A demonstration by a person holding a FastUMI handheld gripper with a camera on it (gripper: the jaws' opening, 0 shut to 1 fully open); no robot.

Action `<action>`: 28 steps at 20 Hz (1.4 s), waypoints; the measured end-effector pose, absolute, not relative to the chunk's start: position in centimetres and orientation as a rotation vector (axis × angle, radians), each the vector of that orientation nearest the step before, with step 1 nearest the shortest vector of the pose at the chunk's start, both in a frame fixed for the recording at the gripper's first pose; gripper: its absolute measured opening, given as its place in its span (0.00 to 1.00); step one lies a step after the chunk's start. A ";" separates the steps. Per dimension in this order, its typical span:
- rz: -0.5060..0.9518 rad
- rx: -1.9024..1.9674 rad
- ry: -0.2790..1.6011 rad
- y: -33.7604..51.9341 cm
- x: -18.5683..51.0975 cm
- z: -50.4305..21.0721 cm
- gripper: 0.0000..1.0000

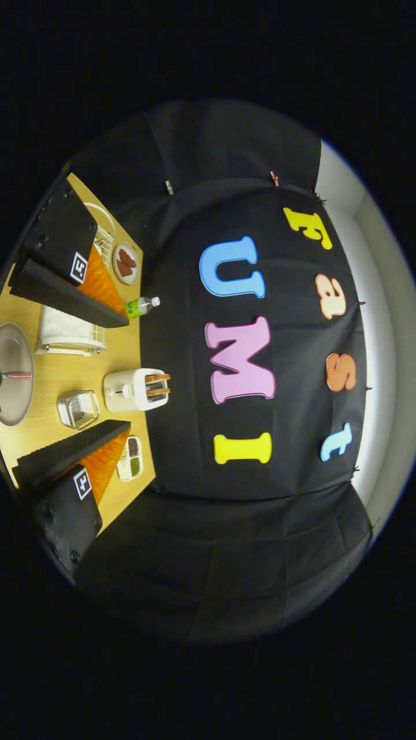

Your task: Take the plate from the dish rack, then take the spoon from the basket and place it into the plate.

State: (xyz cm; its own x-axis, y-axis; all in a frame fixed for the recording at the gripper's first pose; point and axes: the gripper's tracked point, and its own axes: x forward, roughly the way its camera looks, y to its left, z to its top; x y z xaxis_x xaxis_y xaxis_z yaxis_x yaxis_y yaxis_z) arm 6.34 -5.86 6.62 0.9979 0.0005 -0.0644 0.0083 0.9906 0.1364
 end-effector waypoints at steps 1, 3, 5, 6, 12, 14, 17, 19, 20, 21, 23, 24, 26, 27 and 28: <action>-0.006 0.124 0.037 -5.7 5.7 7.7 0.99; -0.008 0.112 0.011 -5.3 4.6 9.2 0.98; -0.002 0.120 -0.009 -4.7 3.3 10.1 0.98; 0.002 0.126 -0.025 -4.4 2.8 10.5 0.98; 0.008 0.138 -0.050 -2.8 -0.2 9.9 0.98; -0.027 0.102 -0.081 -3.3 -0.9 10.1 0.98; -0.043 0.100 -0.086 -2.2 -2.0 9.0 0.98; -0.042 0.068 -0.083 -2.1 -2.1 8.5 0.98; -0.035 0.054 -0.078 -1.7 -2.1 8.2 0.98; -0.044 0.042 -0.073 -1.7 -2.0 7.9 0.98; -0.064 0.030 -0.068 -1.9 -2.0 7.4 0.98; -0.064 0.031 -0.070 -1.6 -1.8 7.2 0.98; -0.061 0.046 -0.060 -1.2 -1.4 6.7 0.98; -0.066 0.051 -0.044 -1.3 -1.2 6.3 0.98; -0.068 0.054 -0.025 -1.3 -1.1 5.8 0.98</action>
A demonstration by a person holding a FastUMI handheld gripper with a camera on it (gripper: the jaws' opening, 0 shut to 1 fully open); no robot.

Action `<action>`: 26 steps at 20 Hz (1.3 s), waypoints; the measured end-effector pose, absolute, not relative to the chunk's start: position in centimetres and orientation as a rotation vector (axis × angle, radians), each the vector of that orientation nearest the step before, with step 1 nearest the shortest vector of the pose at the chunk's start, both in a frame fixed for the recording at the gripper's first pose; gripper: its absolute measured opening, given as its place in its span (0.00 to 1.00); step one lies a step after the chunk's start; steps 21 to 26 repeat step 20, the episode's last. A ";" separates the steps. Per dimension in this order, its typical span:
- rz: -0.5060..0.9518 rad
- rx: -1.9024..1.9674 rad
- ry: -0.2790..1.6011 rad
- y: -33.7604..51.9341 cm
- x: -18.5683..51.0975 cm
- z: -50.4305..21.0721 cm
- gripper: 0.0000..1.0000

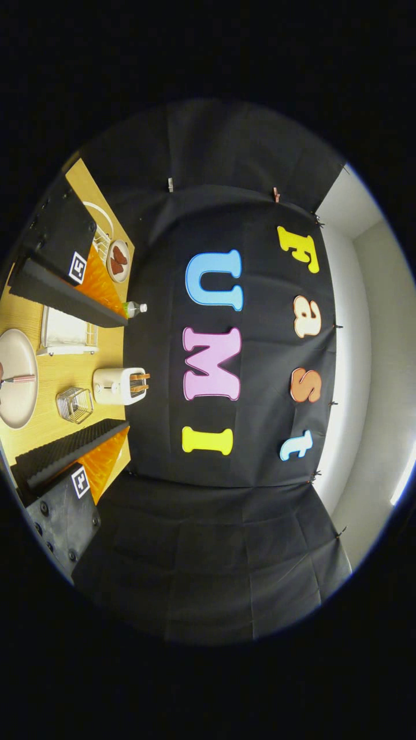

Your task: Take the plate from the dish rack, then take the spoon from the basket and place it into the plate.

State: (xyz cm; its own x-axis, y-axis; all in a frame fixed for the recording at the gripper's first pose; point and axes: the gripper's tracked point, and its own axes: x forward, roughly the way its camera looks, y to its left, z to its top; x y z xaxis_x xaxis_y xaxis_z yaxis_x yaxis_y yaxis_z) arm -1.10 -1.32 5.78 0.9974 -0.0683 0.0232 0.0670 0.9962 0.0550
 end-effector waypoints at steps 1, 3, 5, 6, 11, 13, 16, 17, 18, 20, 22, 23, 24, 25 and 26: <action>-0.069 0.058 -0.010 -1.3 -1.0 5.4 0.98; -0.062 0.069 -0.007 -1.1 -1.1 5.1 0.98; -0.044 0.078 -0.014 -0.7 -0.8 5.1 0.98; -0.038 0.076 -0.014 -0.6 -0.8 4.9 0.98; -0.016 0.078 0.004 0.0 -0.6 3.8 0.98; -0.018 0.099 -0.019 0.5 -0.4 4.0 0.98; -0.049 0.099 0.003 -0.1 -0.3 2.4 0.98; -0.049 0.095 0.026 -0.2 -0.3 1.9 0.98; -0.043 0.092 0.049 0.1 -0.2 1.5 0.98; -0.042 0.085 0.064 -0.3 0.1 1.7 0.98; -0.042 0.085 0.064 -0.3 0.1 1.7 0.98; -0.042 0.085 0.064 -0.3 0.1 1.7 0.98; -0.042 0.085 0.064 -0.3 0.1 1.7 0.98; -0.042 0.085 0.064 -0.3 0.1 1.7 0.98; -0.042 0.085 0.064 -0.3 0.1 1.7 0.98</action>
